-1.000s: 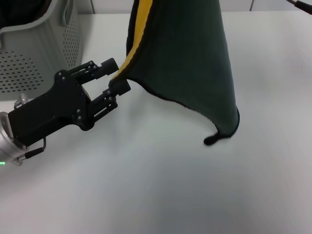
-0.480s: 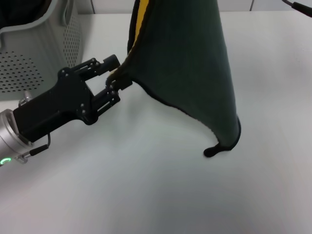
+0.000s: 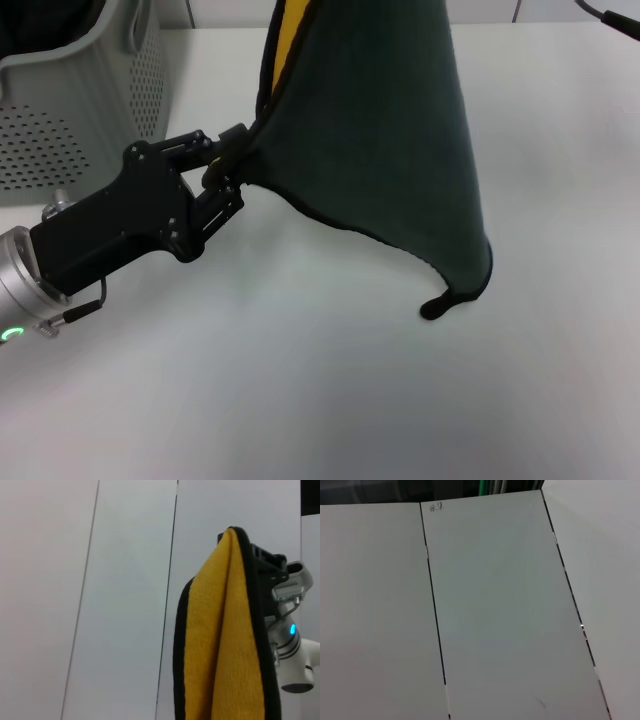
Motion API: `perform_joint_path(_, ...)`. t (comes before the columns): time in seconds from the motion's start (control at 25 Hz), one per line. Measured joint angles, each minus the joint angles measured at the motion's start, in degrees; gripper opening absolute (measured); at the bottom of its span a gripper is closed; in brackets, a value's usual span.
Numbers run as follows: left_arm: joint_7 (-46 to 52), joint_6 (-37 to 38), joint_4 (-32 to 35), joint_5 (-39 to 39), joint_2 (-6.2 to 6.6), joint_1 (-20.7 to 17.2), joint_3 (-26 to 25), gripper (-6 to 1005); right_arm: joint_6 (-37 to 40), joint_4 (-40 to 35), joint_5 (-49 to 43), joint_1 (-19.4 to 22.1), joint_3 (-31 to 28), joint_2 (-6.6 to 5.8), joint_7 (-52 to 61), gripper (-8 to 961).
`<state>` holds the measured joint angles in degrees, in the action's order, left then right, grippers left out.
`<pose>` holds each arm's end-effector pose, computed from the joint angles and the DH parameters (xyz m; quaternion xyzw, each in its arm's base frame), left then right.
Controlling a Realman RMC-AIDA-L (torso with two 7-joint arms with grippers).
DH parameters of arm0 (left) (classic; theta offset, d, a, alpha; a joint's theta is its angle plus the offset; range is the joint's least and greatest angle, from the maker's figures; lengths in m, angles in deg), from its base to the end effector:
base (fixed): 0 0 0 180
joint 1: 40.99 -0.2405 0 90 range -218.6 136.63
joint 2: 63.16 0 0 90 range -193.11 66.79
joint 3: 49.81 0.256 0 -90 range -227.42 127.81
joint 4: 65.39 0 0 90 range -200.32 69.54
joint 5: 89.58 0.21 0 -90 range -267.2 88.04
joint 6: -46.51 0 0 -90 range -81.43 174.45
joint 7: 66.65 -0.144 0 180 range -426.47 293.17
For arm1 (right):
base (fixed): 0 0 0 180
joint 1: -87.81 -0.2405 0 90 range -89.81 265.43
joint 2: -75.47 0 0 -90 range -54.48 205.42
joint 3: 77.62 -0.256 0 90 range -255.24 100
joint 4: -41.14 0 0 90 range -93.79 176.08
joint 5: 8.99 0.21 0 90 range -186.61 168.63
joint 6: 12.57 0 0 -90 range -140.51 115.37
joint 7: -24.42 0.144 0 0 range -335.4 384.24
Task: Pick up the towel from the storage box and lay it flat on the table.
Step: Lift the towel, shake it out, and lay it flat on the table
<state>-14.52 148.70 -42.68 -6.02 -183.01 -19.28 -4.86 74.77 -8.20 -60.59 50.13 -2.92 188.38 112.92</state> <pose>-0.2581 0.2731 -0.0005 -0.8490 -0.1083 -0.4746 0.2055 0.0753 0.3670 0.0662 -0.8398 0.0580 0.5394 0.0217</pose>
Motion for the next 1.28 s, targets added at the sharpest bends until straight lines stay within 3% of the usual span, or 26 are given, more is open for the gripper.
perform_joint_path(0.24, 0.25, 0.71, -0.13, -0.19, 0.03, 0.11, 0.20, 135, 0.09, 0.65, -0.06, 0.13, -0.21, -0.06, 0.00, 0)
perform_joint_path(0.72, 4.39, 2.46, 0.54, -0.60, 0.56, 0.03, -0.75, 32, 2.37, 3.67, -0.97, 1.03, -0.26, -0.33, -0.02, 1)
perform_joint_path(0.96, 15.40, 5.64, 4.78, -2.20, 3.57, 1.93, -2.02, 24, 3.04, 5.64, -5.09, 2.32, -1.59, -0.97, -1.88, 1)
perform_joint_path(1.28, 27.22, 5.36, 8.90, -4.19, 7.60, 6.95, -2.08, 23, 2.17, 5.89, -9.36, 2.42, -6.66, -0.38, -8.19, 1)
